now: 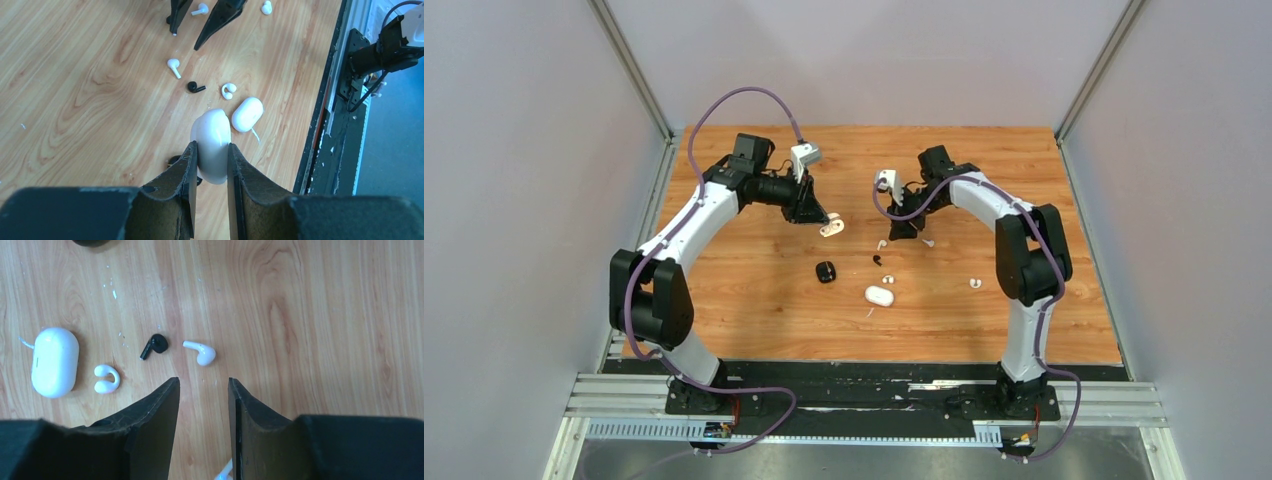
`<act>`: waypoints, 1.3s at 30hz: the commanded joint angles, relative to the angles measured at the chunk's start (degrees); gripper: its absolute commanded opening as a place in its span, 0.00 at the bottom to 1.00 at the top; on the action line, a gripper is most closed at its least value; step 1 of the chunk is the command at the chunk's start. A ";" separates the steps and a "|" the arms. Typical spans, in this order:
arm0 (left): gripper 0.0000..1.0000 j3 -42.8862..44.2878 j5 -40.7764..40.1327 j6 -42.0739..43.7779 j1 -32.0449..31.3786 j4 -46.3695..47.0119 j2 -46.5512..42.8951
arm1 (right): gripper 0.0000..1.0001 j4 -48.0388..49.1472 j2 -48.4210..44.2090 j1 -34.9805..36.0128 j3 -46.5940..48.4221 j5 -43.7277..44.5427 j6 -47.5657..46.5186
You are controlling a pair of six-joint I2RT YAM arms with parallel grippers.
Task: Insert the wireless bluetooth earbuds into the charging case
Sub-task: Pick up the earbud from the center of the board.
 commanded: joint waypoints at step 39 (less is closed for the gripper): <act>0.00 -3.96 -0.80 -6.32 1.11 6.16 -2.38 | 0.36 0.64 7.79 5.50 5.40 5.14 1.94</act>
